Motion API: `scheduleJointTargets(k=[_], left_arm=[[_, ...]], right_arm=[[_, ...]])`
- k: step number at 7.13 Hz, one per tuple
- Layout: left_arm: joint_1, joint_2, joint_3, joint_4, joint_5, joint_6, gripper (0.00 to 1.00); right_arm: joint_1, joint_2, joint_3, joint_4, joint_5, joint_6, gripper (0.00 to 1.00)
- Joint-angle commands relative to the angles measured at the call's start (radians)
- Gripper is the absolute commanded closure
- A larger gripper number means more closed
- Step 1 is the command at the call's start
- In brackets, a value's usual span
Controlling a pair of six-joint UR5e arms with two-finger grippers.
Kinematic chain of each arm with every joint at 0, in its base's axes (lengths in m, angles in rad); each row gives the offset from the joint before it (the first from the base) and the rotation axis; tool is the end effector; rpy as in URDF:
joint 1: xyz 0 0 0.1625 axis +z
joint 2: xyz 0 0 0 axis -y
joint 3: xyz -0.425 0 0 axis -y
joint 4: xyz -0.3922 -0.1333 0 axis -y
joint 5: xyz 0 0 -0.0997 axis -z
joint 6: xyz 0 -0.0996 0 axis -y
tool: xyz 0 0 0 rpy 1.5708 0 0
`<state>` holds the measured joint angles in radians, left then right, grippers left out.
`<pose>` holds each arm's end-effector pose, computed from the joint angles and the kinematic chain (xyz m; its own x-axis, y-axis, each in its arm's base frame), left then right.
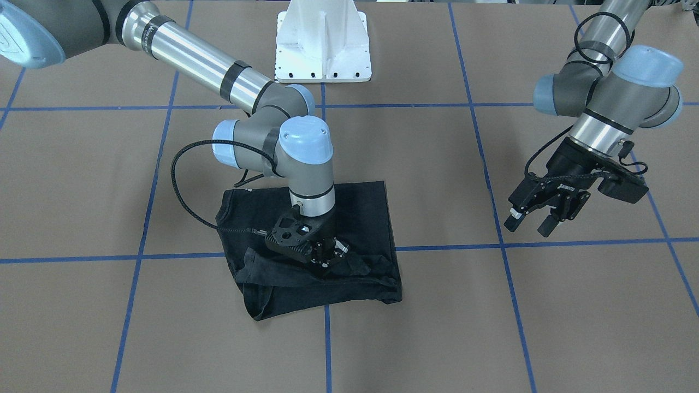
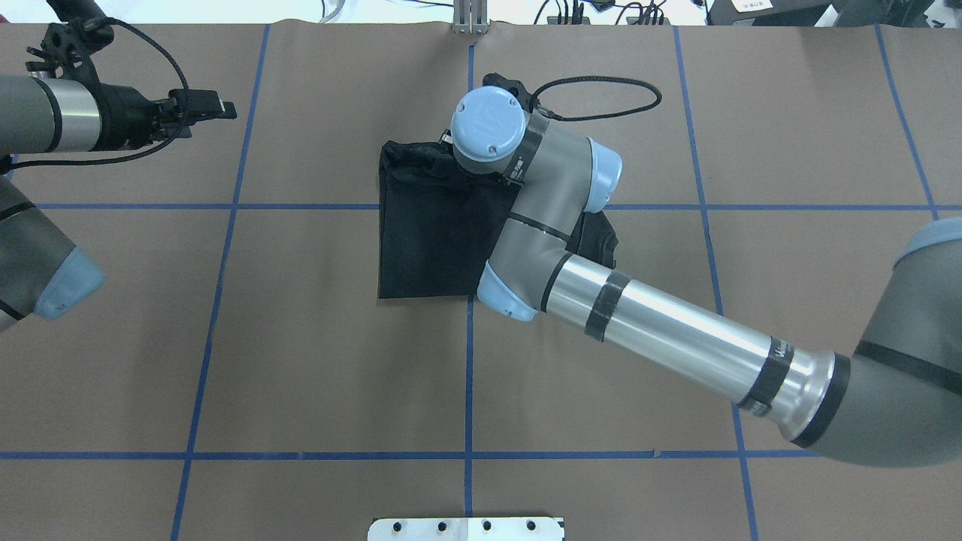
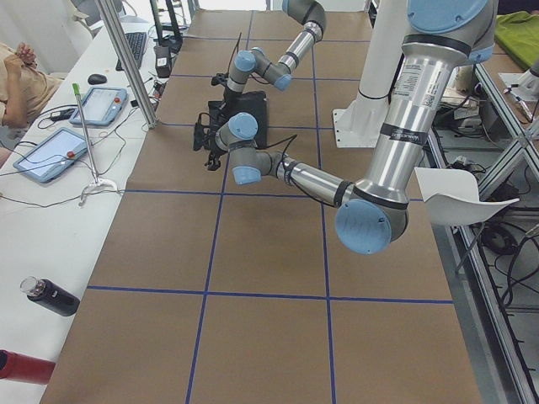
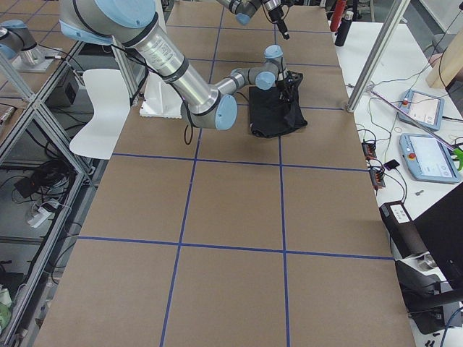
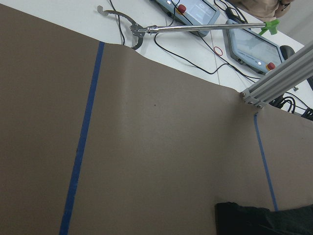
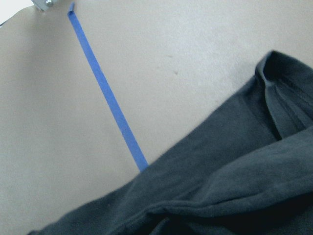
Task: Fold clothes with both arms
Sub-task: 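Press the right gripper down on the folded shirt while the left arm withdraws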
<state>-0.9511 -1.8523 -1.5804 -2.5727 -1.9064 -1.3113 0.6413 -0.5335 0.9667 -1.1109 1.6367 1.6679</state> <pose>0.2734 -0.5562 0.3881 0.3040 -0.0089 -0.9526 0.5243 0.8365 0.1595 -0.6148 -0.6171 0.1986 0.4462 0.4538 0.7713 -0.6019 0.7900 -0.1166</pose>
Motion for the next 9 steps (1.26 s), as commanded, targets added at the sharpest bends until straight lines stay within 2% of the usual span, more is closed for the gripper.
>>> scheduleJointTargets(k=[1,2,3,4,5,6,9], left_arm=[[0.002,0.005,0.002,-0.001,0.004,-0.003,0.0],[0.0,0.013,-0.003,-0.001,0.006,-0.003,0.0],[0.002,0.015,-0.001,-0.001,0.007,-0.003,0.0],[0.003,0.015,-0.001,-0.001,0.007,-0.003,0.0],[0.003,0.015,-0.001,-0.001,0.009,-0.003,0.0],[0.005,0.013,0.0,-0.001,0.007,-0.003,0.0],[0.006,0.013,0.0,-0.001,0.009,-0.003,0.0]], right_arm=[[0.073,0.148,-0.242,0.092,0.026,-0.063,1.0],[0.08,0.161,-0.256,0.092,0.026,-0.072,1.0],[0.107,0.176,-0.243,0.086,0.093,-0.073,1.0],[0.11,0.096,-0.1,0.035,0.129,-0.073,1.0],[0.107,-0.083,0.169,-0.056,0.175,-0.077,1.0],[0.086,-0.188,0.325,-0.11,0.204,-0.079,1.0],[-0.009,-0.271,0.392,-0.138,0.183,-0.077,1.0]])
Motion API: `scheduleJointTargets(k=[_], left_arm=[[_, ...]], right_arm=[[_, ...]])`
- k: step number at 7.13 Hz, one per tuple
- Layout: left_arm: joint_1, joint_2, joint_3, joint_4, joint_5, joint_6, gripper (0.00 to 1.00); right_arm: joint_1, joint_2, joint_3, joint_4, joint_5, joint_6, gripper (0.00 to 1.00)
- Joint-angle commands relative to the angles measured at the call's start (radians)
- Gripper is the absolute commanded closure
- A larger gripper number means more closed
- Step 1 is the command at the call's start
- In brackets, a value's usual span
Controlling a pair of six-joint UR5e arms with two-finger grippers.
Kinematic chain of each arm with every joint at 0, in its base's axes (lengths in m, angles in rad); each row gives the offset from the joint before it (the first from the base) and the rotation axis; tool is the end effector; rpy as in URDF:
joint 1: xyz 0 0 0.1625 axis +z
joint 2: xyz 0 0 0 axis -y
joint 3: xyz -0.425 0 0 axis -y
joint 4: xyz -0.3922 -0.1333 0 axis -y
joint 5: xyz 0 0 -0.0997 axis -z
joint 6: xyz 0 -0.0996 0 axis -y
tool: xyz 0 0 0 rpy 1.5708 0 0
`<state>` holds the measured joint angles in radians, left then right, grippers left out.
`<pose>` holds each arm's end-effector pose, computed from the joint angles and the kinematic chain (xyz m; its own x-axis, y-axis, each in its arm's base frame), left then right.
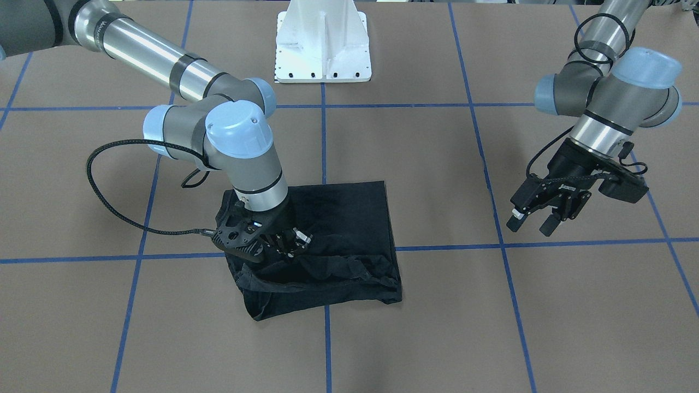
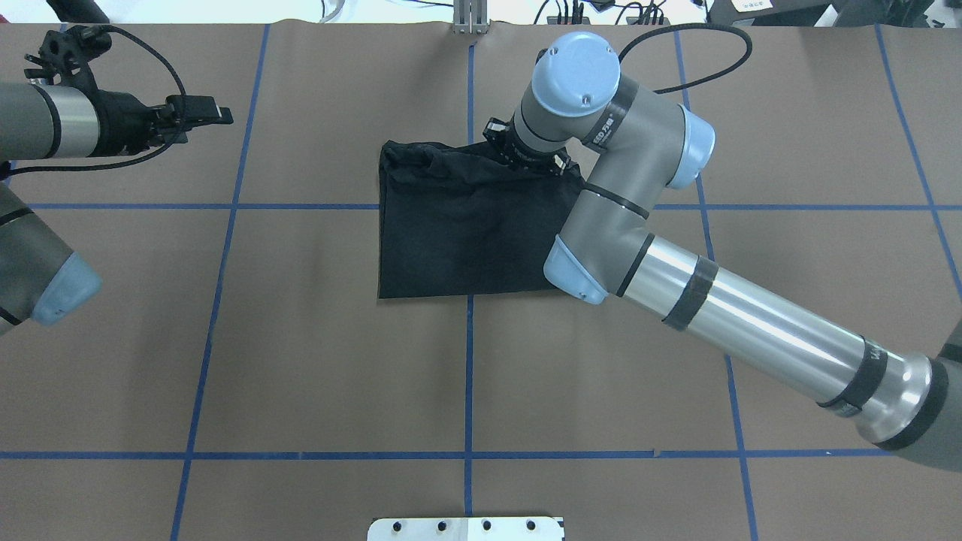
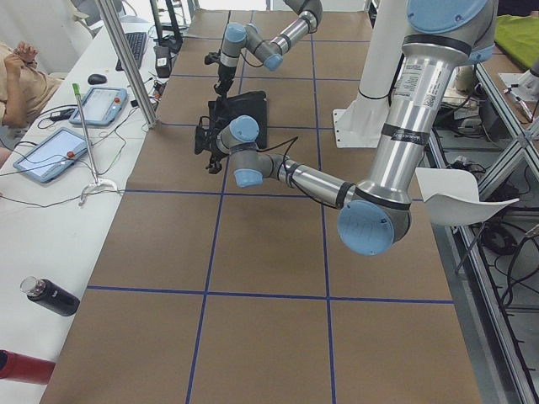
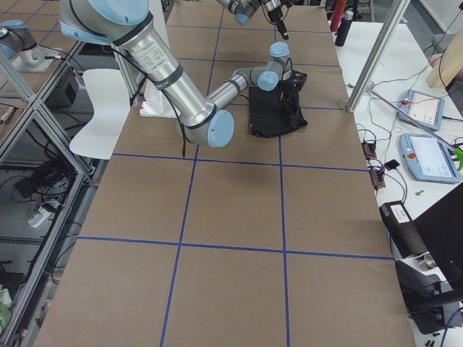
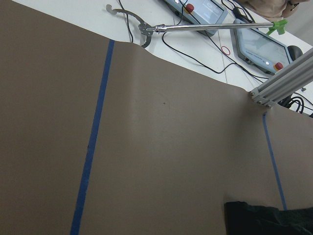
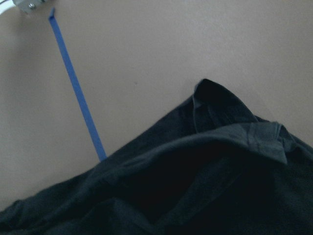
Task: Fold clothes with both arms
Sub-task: 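Press the right gripper down on the folded shirt while the left arm withdraws, then press the right gripper along the folded shirt's far edge to flatten it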
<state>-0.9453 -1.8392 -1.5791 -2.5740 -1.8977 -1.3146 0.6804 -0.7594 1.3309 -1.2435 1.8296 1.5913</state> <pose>0.2744 -0.5530 0.3967 0.3113 -0.0212 -0.9501 0.5259 0.8366 0.1537 -0.5350 -0.5717 0.2249 0.4745 0.4096 0.7791 -0.4623 0.8692 -0.1753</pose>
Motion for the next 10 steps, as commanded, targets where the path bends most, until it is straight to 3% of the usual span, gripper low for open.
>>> scheduleJointTargets(k=[1,2,3,4,6,9,10], left_arm=[[0.0,0.0,-0.001,0.0,0.0,0.0,0.0],[-0.001,0.0,-0.002,0.0,0.0,0.0,0.0],[-0.001,0.001,-0.005,0.0,0.0,-0.002,0.0],[-0.003,0.001,-0.005,0.0,0.0,-0.002,0.0],[-0.003,0.009,-0.013,0.0,0.002,-0.002,0.0],[-0.003,0.014,-0.024,0.0,0.003,-0.002,0.0],[-0.003,0.014,-0.022,0.0,0.003,-0.002,0.0]], right_arm=[[-0.062,-0.032,0.015,-0.007,-0.053,-0.001,1.0],[-0.044,-0.021,-0.043,-0.001,-0.082,-0.031,1.0],[-0.018,0.058,-0.144,0.009,-0.087,-0.049,1.0],[0.001,0.118,-0.288,0.112,-0.096,-0.05,1.0],[0.077,0.14,-0.384,0.162,-0.096,-0.098,1.0],[0.113,0.202,-0.408,0.154,-0.067,-0.117,1.0],[0.111,0.187,-0.316,0.113,0.006,-0.078,1.0]])
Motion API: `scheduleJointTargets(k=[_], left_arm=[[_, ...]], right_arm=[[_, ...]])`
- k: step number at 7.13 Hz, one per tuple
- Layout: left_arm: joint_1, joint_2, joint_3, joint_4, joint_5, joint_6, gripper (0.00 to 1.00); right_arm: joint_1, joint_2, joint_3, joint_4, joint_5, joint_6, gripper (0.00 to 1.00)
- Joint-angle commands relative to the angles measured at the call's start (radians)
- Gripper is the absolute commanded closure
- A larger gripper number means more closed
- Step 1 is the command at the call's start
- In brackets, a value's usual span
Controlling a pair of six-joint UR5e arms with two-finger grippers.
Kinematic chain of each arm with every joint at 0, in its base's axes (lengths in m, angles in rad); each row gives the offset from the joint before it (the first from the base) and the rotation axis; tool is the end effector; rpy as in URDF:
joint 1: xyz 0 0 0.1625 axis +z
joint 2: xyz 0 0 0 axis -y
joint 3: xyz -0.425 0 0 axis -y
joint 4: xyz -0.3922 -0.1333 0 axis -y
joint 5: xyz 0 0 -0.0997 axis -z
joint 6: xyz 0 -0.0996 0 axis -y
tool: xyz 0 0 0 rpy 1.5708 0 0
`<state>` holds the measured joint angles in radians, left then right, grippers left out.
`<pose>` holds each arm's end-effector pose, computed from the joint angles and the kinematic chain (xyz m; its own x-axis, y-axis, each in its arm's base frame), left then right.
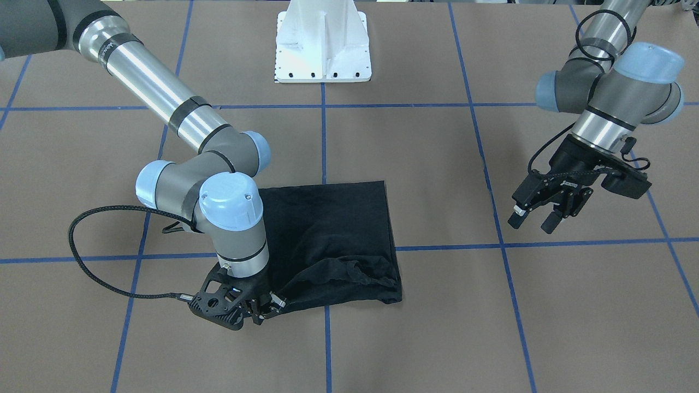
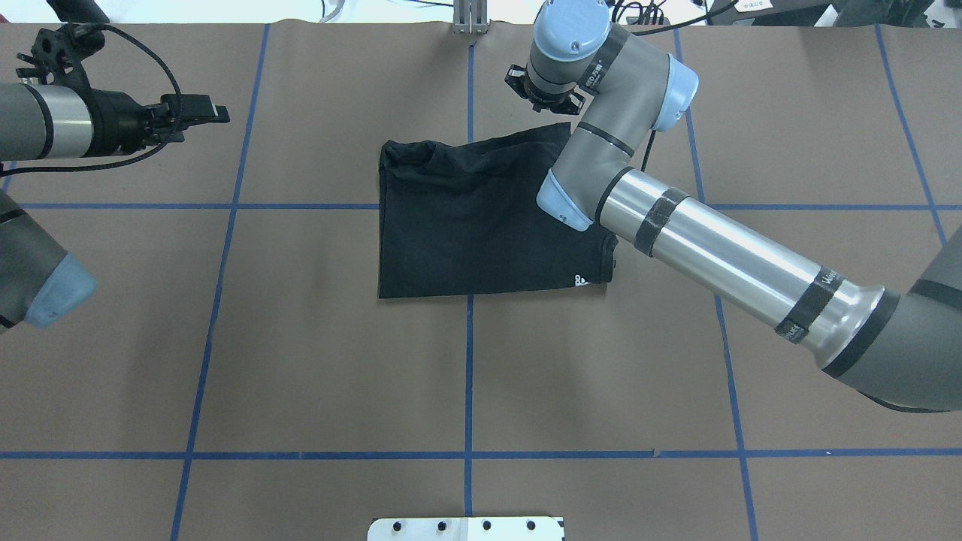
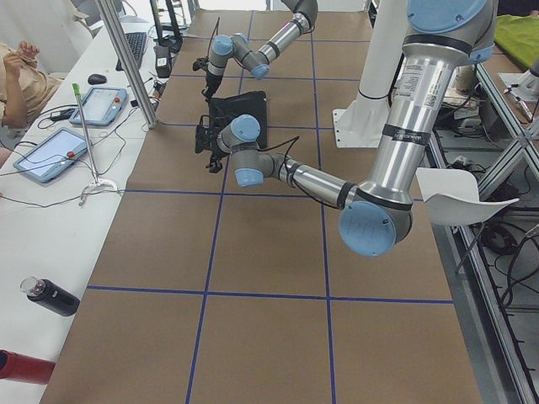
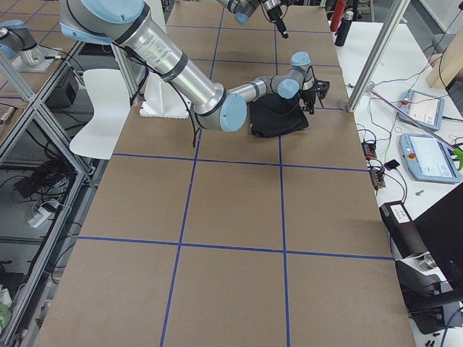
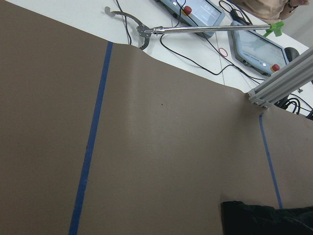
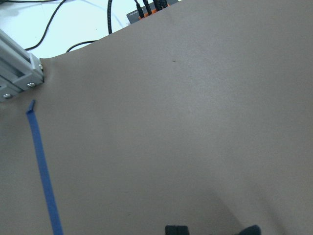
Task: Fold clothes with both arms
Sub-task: 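Press the right gripper along the folded shirt's far edge to flatten it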
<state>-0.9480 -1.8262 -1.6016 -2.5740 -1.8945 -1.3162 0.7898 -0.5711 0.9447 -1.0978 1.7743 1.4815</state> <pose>0.2686 -0.5483 0.3934 0.3058 -0.0165 -0.9519 0.5320 0.8322 0.1565 -0.5263 -0.6917 0.2390 0.5171 0.3976 0.7580 -0.5450 0.8358 -0.0666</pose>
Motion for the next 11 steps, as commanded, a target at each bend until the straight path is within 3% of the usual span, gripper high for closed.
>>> scheduleJointTargets(k=[1,2,5,7,11], left_arm=[[0.0,0.004,0.0,0.0,-0.001,0.003,0.0],[0.0,0.017,-0.003,-0.002,-0.006,0.012,0.0],[-0.003,0.019,-0.004,-0.002,-0.006,0.011,0.0],[-0.003,0.024,-0.012,-0.002,-0.006,0.008,0.0],[-0.002,0.024,-0.012,-0.002,-0.006,0.003,0.0]], right_arm=[[-0.03,-0.065,0.229,-0.147,0.076,0.037,1.0],[-0.084,-0.129,0.344,-0.199,0.064,0.048,1.0],[-0.193,-0.118,0.332,-0.197,-0.021,0.128,1.0],[-0.192,-0.005,0.174,-0.191,-0.036,0.138,1.0],[-0.187,0.045,0.047,-0.087,-0.059,0.138,1.0]])
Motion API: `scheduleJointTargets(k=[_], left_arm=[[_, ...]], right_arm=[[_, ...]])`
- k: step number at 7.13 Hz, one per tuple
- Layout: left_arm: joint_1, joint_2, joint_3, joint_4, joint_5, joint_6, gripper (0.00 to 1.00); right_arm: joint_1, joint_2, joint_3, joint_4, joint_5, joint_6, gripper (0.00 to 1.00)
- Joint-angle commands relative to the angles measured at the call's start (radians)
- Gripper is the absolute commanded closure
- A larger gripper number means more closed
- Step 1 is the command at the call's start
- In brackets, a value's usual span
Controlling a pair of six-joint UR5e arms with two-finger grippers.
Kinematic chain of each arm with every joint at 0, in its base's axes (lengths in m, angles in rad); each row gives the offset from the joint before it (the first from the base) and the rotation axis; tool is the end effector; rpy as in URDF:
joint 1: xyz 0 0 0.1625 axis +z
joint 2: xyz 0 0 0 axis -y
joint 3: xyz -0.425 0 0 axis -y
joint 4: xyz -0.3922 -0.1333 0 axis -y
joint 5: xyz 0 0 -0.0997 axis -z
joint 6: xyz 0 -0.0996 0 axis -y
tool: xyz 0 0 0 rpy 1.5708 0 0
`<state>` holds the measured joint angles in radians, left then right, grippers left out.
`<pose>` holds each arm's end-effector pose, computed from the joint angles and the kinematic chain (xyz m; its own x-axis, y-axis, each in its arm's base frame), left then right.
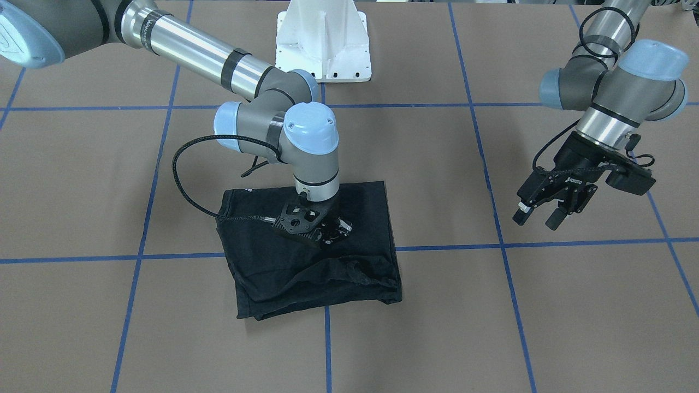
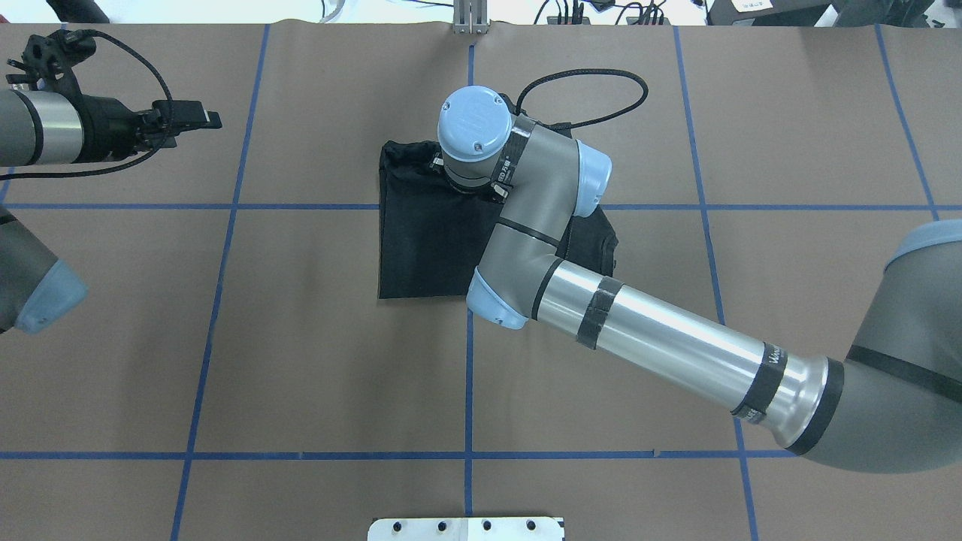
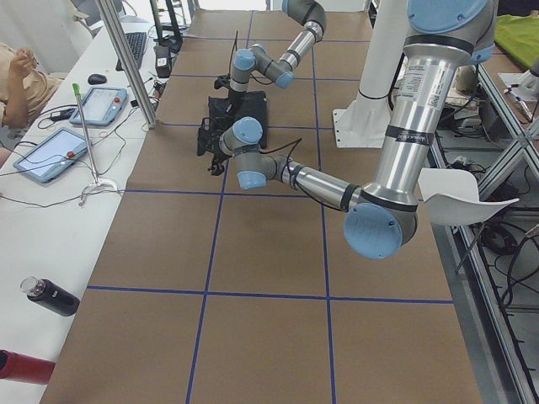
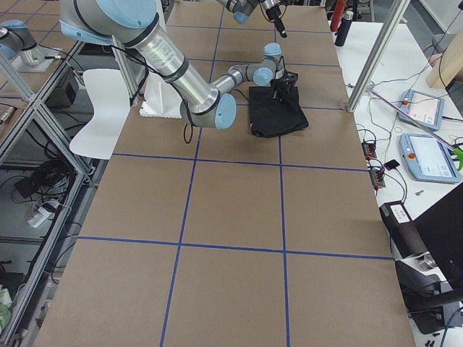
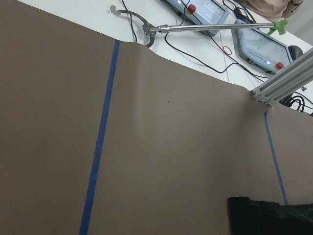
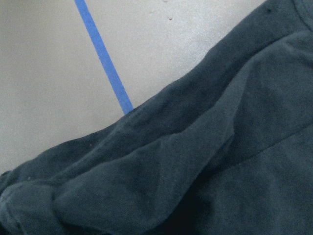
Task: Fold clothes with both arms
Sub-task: 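Press the right gripper along the folded shirt's far edge to flatten it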
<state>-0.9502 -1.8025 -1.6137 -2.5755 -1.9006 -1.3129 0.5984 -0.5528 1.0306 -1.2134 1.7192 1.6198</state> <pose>0.2632 -0.5420 0.4014 0.3119 -0.0214 -0.9499 0.5272 0.8356 0.1543 -0.6354 -0.5767 0.1975 0.5309 0.4206 0.7357 -0.4932 0.8593 -0.1354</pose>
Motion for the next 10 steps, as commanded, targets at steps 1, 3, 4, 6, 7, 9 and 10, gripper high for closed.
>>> scheduleJointTargets(k=[1,3,4,6,7,9,10], left_arm=[[0.001,0.0,-0.002,0.0,0.0,-0.002,0.0],[0.001,0.0,-0.003,0.0,0.0,-0.002,0.0],[0.001,0.0,-0.003,0.0,0.002,-0.002,0.0],[0.001,0.009,-0.005,0.0,0.003,-0.002,0.0],[0.001,0.011,-0.005,0.0,0.005,-0.002,0.0],[0.001,0.02,-0.008,-0.002,0.0,0.009,0.0],[0.001,0.022,-0.009,-0.002,-0.002,0.011,0.0]], right_arm=[[0.009,0.077,-0.132,0.09,-0.032,-0.001,1.0],[0.036,0.17,-0.323,0.249,-0.088,0.003,1.0],[0.055,0.204,-0.348,0.253,-0.102,0.015,1.0],[0.057,0.25,-0.42,0.314,-0.141,0.028,1.0],[0.058,0.272,-0.42,0.315,-0.141,0.046,1.0],[0.096,0.249,-0.329,0.281,-0.028,0.046,1.0],[0.104,0.152,-0.108,0.152,0.064,0.025,1.0]])
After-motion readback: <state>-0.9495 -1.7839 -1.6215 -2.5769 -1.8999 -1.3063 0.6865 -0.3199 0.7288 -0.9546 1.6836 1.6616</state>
